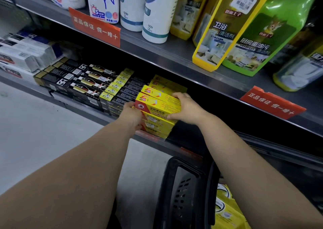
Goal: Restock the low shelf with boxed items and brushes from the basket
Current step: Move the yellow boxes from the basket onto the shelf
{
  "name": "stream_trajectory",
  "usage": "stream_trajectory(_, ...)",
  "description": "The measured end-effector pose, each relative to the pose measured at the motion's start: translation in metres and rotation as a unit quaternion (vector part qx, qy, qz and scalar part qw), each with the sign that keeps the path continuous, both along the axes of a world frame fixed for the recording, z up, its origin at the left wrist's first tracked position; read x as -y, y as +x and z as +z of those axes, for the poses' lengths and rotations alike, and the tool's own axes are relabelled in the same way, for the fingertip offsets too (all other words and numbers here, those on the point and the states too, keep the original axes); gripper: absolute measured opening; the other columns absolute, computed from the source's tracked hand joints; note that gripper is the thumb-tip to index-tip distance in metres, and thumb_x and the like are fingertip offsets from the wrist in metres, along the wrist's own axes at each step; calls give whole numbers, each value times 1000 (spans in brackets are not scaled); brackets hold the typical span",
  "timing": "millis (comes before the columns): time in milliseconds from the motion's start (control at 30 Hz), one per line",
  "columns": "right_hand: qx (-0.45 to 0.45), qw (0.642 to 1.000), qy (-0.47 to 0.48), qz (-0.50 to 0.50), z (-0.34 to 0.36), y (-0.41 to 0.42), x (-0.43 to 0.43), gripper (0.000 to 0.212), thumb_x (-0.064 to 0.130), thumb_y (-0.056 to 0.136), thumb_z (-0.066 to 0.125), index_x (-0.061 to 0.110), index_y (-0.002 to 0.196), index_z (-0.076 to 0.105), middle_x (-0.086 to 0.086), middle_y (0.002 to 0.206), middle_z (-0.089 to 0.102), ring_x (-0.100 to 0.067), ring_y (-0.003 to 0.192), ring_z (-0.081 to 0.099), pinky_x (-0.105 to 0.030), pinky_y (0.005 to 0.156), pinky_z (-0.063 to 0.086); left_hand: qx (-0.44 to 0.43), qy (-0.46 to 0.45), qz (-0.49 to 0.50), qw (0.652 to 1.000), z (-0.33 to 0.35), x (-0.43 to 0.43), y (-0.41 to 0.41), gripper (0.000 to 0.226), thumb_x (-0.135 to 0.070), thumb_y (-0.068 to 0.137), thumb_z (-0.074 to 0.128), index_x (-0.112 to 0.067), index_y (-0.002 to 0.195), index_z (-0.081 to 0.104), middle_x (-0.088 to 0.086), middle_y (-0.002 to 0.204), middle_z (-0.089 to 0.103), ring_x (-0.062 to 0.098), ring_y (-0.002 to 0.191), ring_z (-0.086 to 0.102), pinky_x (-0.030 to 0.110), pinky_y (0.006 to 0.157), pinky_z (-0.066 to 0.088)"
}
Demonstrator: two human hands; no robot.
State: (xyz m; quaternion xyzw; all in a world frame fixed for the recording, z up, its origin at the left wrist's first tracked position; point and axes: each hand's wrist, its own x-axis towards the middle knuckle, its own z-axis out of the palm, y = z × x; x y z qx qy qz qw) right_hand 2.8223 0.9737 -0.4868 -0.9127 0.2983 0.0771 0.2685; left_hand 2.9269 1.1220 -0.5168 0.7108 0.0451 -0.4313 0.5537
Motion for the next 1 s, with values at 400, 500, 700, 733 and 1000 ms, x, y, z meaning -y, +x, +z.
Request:
stream_trajectory(400, 3, 1000, -20, 4, 9, -2, -9, 93, 38, 69, 80, 19, 144, 30, -9, 143, 33, -24, 132, 34, -33, 110, 32, 153, 57, -99, 982, 18, -12, -3, 56, 3, 89, 47, -13, 140, 30, 12, 83, 62, 16, 55, 53, 26, 46, 39)
stream_trajectory(500, 35, 999, -19, 3, 32, -20, -17, 82, 35, 72, 79, 20, 141, 36, -7, 142, 36, -22, 129, 38, -30, 105, 33, 255, 57, -160, 952, 48, -20, -11, 51, -7, 91, 49, -14, 138, 32, 8, 79, 61, 21, 60, 59, 30, 50, 44)
stream_trajectory(700, 99, 992, 73, 15, 82, -114, -41, 35, 19, 78, 75, 24, 110, 61, 10, 110, 57, -4, 99, 54, -14, 81, 46, 296, -73, -312, 900, 108, -23, -81, 21, -13, 89, 57, -18, 109, 60, 2, 90, 62, 18, 79, 56, 27, 68, 43)
stream_trajectory(733, 102, 991, 86, 8, 87, -133, -44, 32, 17, 79, 74, 25, 106, 61, 14, 104, 59, -2, 94, 56, -13, 80, 47, 298, -92, -337, 888, 112, -23, -99, 19, -11, 89, 57, -17, 107, 61, 3, 89, 61, 16, 77, 54, 24, 65, 42)
stream_trajectory(1000, 36, 975, 139, -169, 47, -289, -33, 22, 6, 83, 68, 8, 104, 62, -9, 95, 65, -19, 89, 63, -25, 79, 50, 270, -116, -554, 779, 91, -12, -225, 15, -15, 90, 55, -27, 100, 59, -10, 90, 63, 6, 82, 63, 25, 79, 50)
